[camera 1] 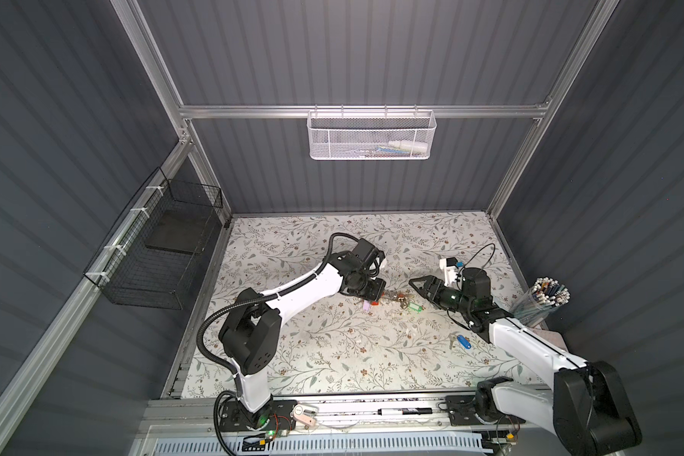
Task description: Put the keys on the keyring
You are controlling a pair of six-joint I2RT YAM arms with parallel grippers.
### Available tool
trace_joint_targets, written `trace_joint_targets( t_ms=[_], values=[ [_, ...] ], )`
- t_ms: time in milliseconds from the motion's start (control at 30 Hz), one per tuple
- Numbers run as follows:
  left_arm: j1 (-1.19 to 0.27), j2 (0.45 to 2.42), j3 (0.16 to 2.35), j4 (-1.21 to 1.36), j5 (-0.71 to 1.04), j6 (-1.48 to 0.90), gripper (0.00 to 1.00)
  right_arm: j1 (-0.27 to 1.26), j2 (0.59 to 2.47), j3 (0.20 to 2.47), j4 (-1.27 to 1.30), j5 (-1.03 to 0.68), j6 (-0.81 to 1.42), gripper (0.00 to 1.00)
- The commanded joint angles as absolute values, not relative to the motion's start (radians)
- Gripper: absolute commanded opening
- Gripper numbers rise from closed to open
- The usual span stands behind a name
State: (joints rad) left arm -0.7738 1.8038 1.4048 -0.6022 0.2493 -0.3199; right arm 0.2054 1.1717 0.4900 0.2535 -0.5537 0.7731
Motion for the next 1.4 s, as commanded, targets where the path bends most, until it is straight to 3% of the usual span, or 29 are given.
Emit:
trace_joint_targets(
  t_ms=[0, 467, 900, 1133, 1233, 1367],
  values=[
    [-0.74, 1.791, 1.396, -0.579, 0.267, -0.371, 0.0, 0.207, 1.185, 0.482, 0.24, -0.552, 0.753, 0.72],
    [-0.684, 2.067, 1.772, -0.695, 0.352, -0.306, 0.0, 0.207, 1.209, 0.454, 0.297, -0.555, 0.778, 0.72],
    [-0.616, 1.9, 1.144, -0.264, 0.467, -0.502, 0.0, 0.248, 1.242, 0.46, 0.278, -0.551, 0.74, 0.74],
    [-0.572, 1.818, 0.961, -0.057, 0.495, -0.653, 0.12, 0.262, 1.252, 0.474, 0.275, -0.554, 0.739, 0.75],
    [-0.552, 1.783, 0.903, -0.002, 0.501, -0.687, 0.23, 0.264, 1.256, 0.475, 0.275, -0.557, 0.739, 0.75],
    [-0.541, 1.777, 0.856, 0.046, 0.523, -0.709, 0.26, 0.265, 1.265, 0.478, 0.277, -0.562, 0.738, 0.75]
  ],
)
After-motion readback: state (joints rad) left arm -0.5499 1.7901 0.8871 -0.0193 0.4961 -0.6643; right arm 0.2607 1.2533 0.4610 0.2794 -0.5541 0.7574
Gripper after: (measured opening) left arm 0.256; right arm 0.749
